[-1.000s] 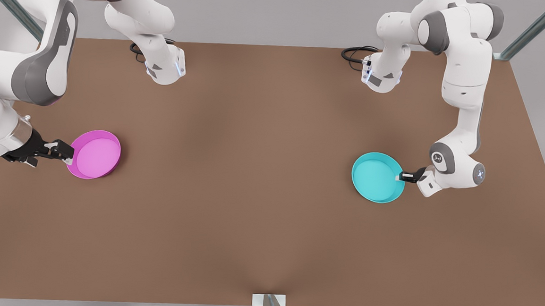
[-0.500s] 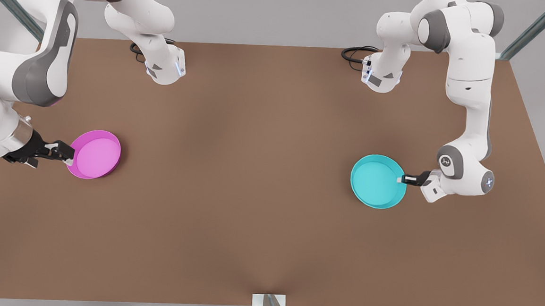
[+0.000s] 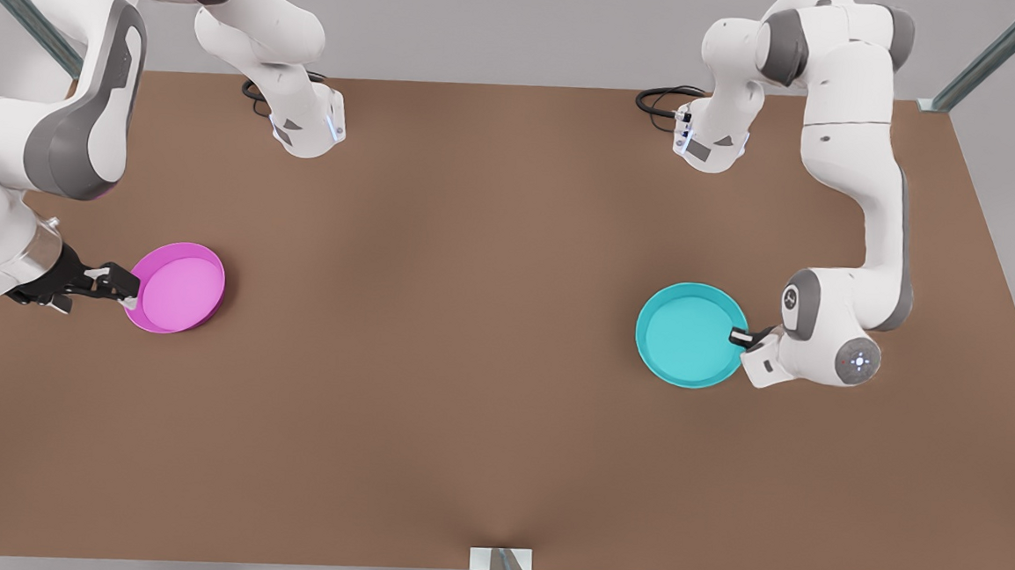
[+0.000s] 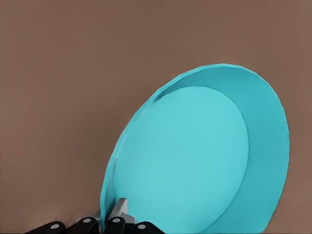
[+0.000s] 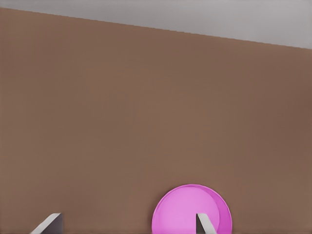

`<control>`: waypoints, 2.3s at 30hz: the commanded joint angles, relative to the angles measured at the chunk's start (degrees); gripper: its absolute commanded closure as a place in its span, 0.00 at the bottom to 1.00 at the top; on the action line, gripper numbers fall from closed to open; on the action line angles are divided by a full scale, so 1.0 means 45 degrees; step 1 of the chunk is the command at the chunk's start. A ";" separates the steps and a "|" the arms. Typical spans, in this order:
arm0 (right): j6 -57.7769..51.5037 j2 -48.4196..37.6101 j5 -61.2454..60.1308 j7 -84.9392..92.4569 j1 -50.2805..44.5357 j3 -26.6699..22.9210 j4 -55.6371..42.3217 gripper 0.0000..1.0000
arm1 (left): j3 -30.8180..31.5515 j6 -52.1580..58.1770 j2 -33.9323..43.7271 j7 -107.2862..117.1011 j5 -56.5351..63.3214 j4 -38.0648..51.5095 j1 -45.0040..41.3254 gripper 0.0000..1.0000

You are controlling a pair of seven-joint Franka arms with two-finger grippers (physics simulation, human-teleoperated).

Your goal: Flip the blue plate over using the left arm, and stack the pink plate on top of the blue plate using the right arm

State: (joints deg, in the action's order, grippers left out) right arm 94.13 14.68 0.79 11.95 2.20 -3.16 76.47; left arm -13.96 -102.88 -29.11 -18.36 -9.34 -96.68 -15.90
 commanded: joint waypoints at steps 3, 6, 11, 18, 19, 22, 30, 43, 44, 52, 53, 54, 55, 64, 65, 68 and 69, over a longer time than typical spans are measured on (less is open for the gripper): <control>-0.0001 -0.0001 0.0000 0.0000 -0.0001 0.0000 -0.0002 0.00 | -0.0022 0.0050 0.0102 0.0272 0.1059 0.0039 -0.0412 0.79; 0.0018 0.0019 0.0000 0.0000 -0.0001 0.0000 -0.0002 0.00 | -0.0003 0.0655 0.0063 0.1209 0.2211 0.0547 -0.1369 0.79; -0.0001 -0.0001 0.0019 0.0000 0.0019 0.0000 -0.0002 0.00 | -0.0022 0.1553 0.0102 0.3084 0.3520 0.1309 -0.2893 0.79; -0.0001 0.0019 0.0019 0.0000 -0.0001 0.0000 0.0017 0.00 | -0.0022 0.2100 0.0199 0.5955 0.5376 0.1758 -0.5334 0.79; -0.0001 0.0019 0.0019 0.0000 0.0019 0.0000 -0.0002 0.00 | -0.0022 0.2100 0.0199 0.6209 0.5532 0.1758 -0.5608 0.79; -0.0001 0.0019 0.0019 0.0000 0.0019 0.0000 -0.0002 0.00 | -0.0003 0.2100 0.0141 0.7322 0.6371 0.1914 -0.6506 0.79; -0.0001 0.0038 0.0019 0.0000 -0.0001 0.0019 -0.0002 0.00 | 0.0056 0.1925 -0.0035 0.9919 0.9926 0.2129 -0.8420 0.79; -0.0001 0.0038 0.0000 0.0000 -0.0001 0.0000 -0.0002 0.00 | 0.0193 0.2548 -0.0386 1.6228 1.3382 0.2266 -1.0705 0.79; -0.0001 0.0038 0.0000 0.0000 -0.0001 0.0000 -0.0002 0.00 | 0.0193 0.2784 -0.0503 1.6599 1.3754 0.2266 -1.0939 0.79; -0.0001 0.0038 0.0000 0.0000 -0.0001 0.0019 -0.0002 0.00 | 0.0193 0.2843 -0.1949 1.7263 1.6058 0.3067 -1.1429 0.79; -0.0001 0.0038 0.0000 0.0000 -0.0001 0.0000 -0.0002 0.00 | 0.0193 0.2569 -0.2144 1.7537 1.6547 0.3086 -1.1429 0.79; -0.0001 0.0038 0.0019 0.0000 -0.0001 0.0019 -0.0002 0.00 | 0.0193 0.2589 -0.2261 1.7557 1.6879 0.3086 -1.1429 0.79; -0.0001 0.0038 0.0019 0.0000 -0.0001 0.0000 -0.0002 0.00 | 0.0193 0.2608 -0.2397 1.7557 1.7035 0.3086 -1.1448 0.79; 0.0370 0.0195 0.0137 0.0020 -0.0176 0.0000 0.0018 0.00 | 0.0173 0.3624 -0.4625 1.8866 1.7700 0.4454 -1.1800 0.79; 0.0273 0.0038 0.0137 0.0000 -0.0196 0.0000 -0.0021 0.00 | 0.0173 0.3722 -0.4859 1.8866 1.7700 0.4726 -1.1800 0.79; 0.0214 -0.0293 0.0059 -0.0039 -0.0333 0.0019 -0.0021 0.00 | 0.0173 0.3936 -0.5250 1.9373 1.7720 0.4883 -1.1975 0.79; 0.0214 -0.0294 0.0059 -0.0039 -0.0333 0.0019 -0.0021 0.00 | 0.0173 0.4053 -0.5367 1.9529 1.7720 0.4903 -1.2053 0.79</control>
State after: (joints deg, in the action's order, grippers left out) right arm 95.32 13.43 0.55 11.78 0.81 -3.07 76.38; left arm -13.14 -84.35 -53.56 69.59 71.58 -74.63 -70.47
